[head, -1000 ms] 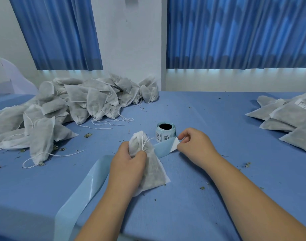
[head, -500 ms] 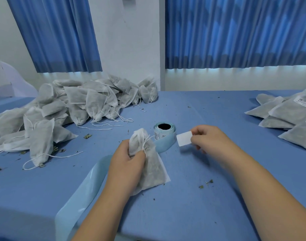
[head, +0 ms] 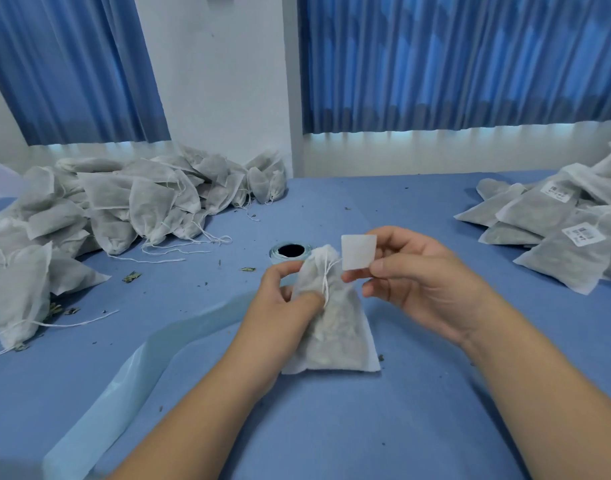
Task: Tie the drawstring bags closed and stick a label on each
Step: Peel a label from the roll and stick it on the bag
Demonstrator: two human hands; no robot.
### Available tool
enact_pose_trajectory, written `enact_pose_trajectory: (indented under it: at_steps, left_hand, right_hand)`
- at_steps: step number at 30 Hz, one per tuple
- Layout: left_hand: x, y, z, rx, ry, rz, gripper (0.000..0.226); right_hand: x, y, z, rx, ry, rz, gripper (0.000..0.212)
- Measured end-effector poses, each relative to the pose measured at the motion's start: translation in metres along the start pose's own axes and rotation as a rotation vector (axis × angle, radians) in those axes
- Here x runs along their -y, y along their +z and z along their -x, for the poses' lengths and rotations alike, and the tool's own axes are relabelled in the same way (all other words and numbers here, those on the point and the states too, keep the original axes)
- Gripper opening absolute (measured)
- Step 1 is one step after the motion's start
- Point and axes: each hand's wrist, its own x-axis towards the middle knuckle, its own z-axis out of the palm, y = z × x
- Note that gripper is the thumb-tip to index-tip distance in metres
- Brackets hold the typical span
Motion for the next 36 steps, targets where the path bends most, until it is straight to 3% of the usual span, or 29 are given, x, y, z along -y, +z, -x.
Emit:
enact_pose_trajectory:
  at_steps: [3, 7, 16, 21, 28, 33, 36]
  left_hand:
    - [0.008, 0.008, -0.001, 0.039, 0.006, 0.021, 0.040]
    - [0.015, 0.002, -0.002, 0.105, 0.013, 0.093, 0.048]
    - [0.017, -0.005, -0.002, 0.167, 0.012, 0.201, 0.040]
    - [0.015, -0.009, -0.001, 0.194, -0.004, 0.244, 0.044]
    - [0.013, -0.010, -0.001, 0.168, -0.026, 0.285, 0.049]
    - [0.012, -0.007, 0.002, 0.123, -0.008, 0.296, 0.038]
    - [0.013, -0.007, 0.002, 0.069, 0.036, 0.240, 0.028]
  right_hand:
    - [-0.009, 0.006, -0.002, -0.097, -0.056, 0.234, 0.024]
    - [-0.023, 0.016, -0.003, -0.201, -0.110, 0.531, 0.042]
    - [-0.025, 0.022, 0.001, -0.328, -0.410, 0.900, 0.030]
    - [-0.028, 0.019, 0.004, -0.271, -0.520, 1.098, 0.026]
    - [-0.026, 0.016, 0.007, -0.084, -0.461, 1.265, 0.021]
    - [-0.028, 0.016, 0.012, -0.011, -0.444, 1.349, 0.026]
    - [-0.031, 0.020, 0.012, -0.048, -0.417, 1.269, 0.023]
